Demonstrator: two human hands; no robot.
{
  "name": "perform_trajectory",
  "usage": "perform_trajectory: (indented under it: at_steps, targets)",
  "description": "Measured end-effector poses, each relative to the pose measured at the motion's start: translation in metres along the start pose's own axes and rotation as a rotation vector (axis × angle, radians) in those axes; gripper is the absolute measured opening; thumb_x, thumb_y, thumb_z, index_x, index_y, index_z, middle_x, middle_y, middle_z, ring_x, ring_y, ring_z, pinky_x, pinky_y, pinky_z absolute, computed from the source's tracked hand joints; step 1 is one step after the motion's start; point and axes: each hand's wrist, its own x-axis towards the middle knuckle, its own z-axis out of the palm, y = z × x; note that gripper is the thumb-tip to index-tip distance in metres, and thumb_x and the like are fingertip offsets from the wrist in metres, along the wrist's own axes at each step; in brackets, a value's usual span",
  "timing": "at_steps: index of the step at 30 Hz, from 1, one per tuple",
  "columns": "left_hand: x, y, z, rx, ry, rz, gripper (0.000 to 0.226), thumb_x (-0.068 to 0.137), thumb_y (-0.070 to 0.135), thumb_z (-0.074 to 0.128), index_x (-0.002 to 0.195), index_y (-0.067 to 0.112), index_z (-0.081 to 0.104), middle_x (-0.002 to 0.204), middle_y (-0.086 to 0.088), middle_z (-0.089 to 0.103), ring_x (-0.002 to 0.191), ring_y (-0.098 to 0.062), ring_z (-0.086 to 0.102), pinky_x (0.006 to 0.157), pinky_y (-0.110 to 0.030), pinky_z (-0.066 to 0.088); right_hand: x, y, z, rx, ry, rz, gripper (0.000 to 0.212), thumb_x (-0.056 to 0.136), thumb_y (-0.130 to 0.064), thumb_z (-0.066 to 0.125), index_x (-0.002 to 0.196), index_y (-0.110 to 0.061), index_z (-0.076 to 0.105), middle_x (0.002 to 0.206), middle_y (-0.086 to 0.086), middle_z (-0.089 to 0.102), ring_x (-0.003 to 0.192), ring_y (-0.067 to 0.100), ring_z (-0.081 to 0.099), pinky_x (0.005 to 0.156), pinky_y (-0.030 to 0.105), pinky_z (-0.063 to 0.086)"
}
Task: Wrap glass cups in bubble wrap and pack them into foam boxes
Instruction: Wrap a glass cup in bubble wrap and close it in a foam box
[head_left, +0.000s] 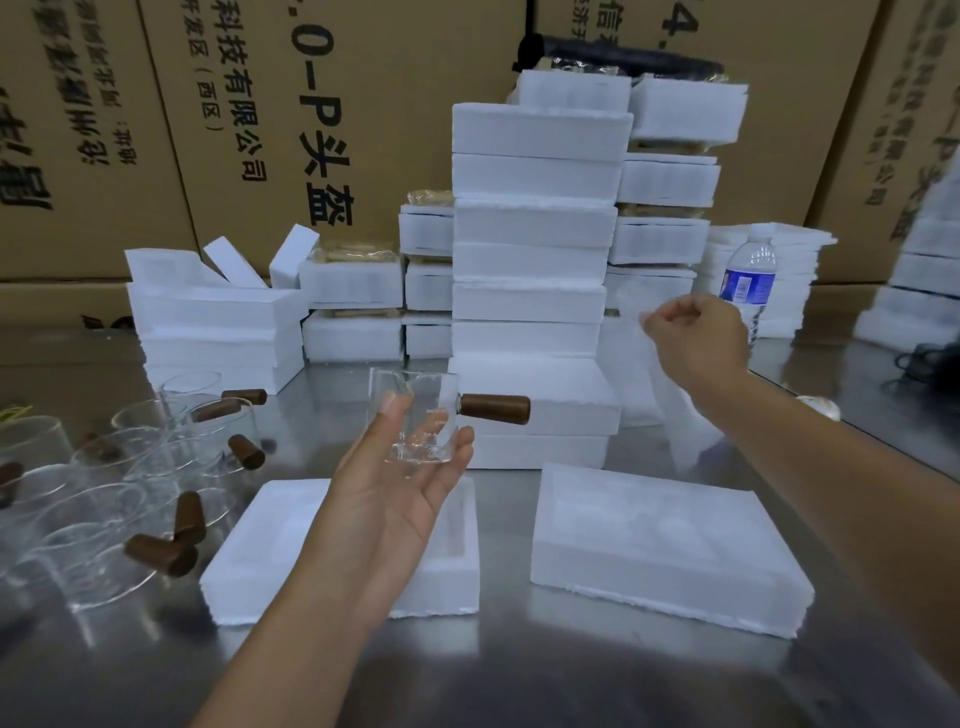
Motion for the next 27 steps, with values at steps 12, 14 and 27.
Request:
perform_trajectory:
  at_steps: [12, 14, 27]
  targets:
    - [-0.004, 0.03, -0.01, -0.167, -0.344, 0.1, 0.07, 0.057, 0.035, 0.087, 0.116, 0.01, 0.058, 0.115, -0.008, 0.06, 0.1, -0.021, 0.063, 0.078, -0.029, 0.057, -0.115, -0.073, 0.018, -0.352, -1.071, -0.758, 0.011, 0.087, -0.028, 0.065, 0.096, -0.029, 0.07, 0.086, -0.016, 0.064, 0.082, 0.0, 0.056, 0.08, 0.018, 0.046]
    - [-0.003, 0.031, -0.012, -0.175, -0.334, 0.106, 0.078, 0.057, 0.034, 0.087, 0.122, 0.011, 0.052, 0.114, -0.008, 0.06, 0.099, -0.021, 0.064, 0.077, -0.028, 0.057, -0.133, -0.069, 0.026, -0.448, -1.2, -0.812, 0.015, 0.089, -0.032, 0.06, 0.102, -0.029, 0.068, 0.094, -0.012, 0.065, 0.083, 0.005, 0.056, 0.083, 0.03, 0.049]
    - [-0.001, 0.013, -0.001, 0.119, -0.144, 0.111, 0.039, 0.07, 0.029, 0.078, 0.104, 0.015, 0.064, 0.107, -0.009, 0.065, 0.089, -0.025, 0.069, 0.075, -0.03, 0.057, -0.126, -0.026, -0.002, 0.14, -0.503, -0.437, 0.037, 0.076, -0.054, 0.054, 0.111, -0.045, 0.046, 0.096, -0.02, 0.062, 0.095, -0.001, 0.059, 0.085, 0.015, 0.045]
